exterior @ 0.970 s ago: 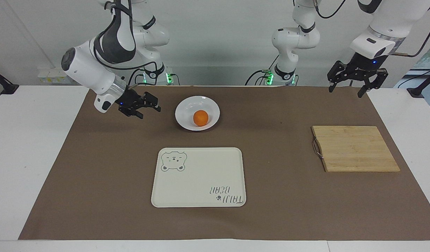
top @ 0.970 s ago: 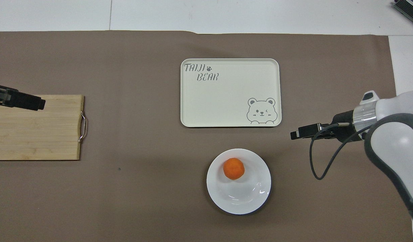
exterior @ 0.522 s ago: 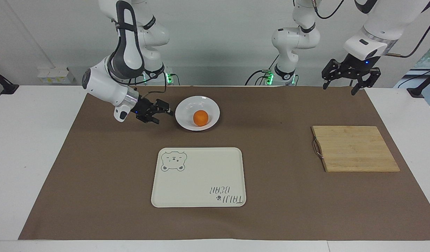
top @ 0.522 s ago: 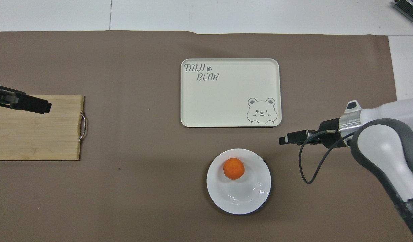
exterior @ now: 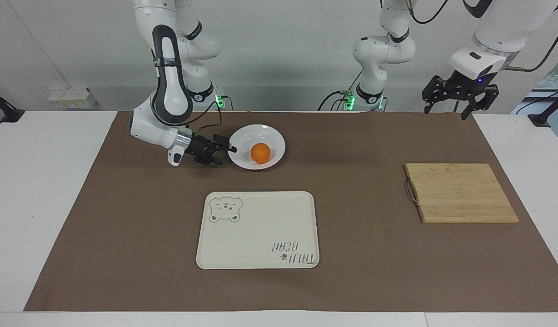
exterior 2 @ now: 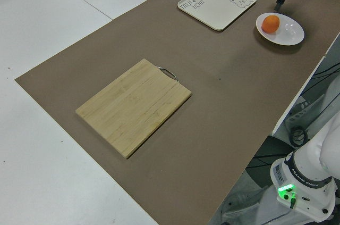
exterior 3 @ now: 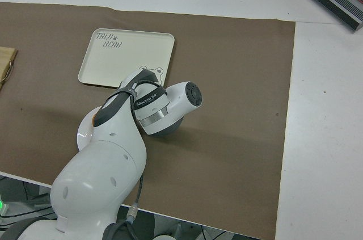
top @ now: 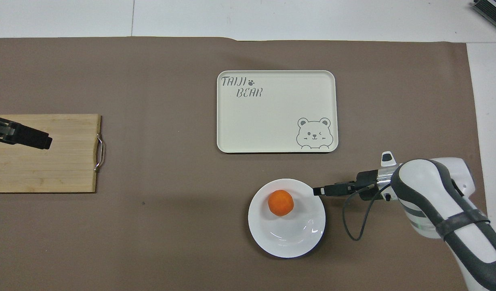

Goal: Place orange and plate with both arms
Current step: 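Grip the white plate rim with the right gripper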

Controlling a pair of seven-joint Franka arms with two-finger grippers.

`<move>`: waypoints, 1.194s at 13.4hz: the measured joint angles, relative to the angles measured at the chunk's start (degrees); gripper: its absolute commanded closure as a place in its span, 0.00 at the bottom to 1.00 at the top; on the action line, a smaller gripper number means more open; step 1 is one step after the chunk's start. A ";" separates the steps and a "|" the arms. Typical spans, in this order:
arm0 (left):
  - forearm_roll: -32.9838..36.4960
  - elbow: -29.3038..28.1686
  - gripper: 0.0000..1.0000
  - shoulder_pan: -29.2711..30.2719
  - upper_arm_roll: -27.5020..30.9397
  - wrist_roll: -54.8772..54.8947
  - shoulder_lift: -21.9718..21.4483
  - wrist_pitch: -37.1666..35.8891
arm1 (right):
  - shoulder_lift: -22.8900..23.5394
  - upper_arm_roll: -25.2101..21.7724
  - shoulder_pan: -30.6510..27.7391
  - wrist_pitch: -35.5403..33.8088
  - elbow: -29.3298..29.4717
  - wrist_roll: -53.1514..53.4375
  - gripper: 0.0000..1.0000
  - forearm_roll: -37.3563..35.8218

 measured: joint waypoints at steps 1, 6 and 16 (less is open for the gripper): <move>0.00 0.00 0.00 0.00 -0.04 -0.51 0.00 -0.02 | 0.02 0.00 0.04 -0.04 -0.56 -0.03 0.00 0.38; 0.00 0.00 0.00 0.00 -0.07 -1.52 -0.03 -0.16 | -0.46 0.02 1.43 -0.09 -4.06 -1.62 0.00 2.80; 0.00 0.00 0.00 0.00 -0.07 -1.75 -0.06 -0.31 | -2.58 0.01 2.52 -0.02 -7.35 -1.63 0.56 2.81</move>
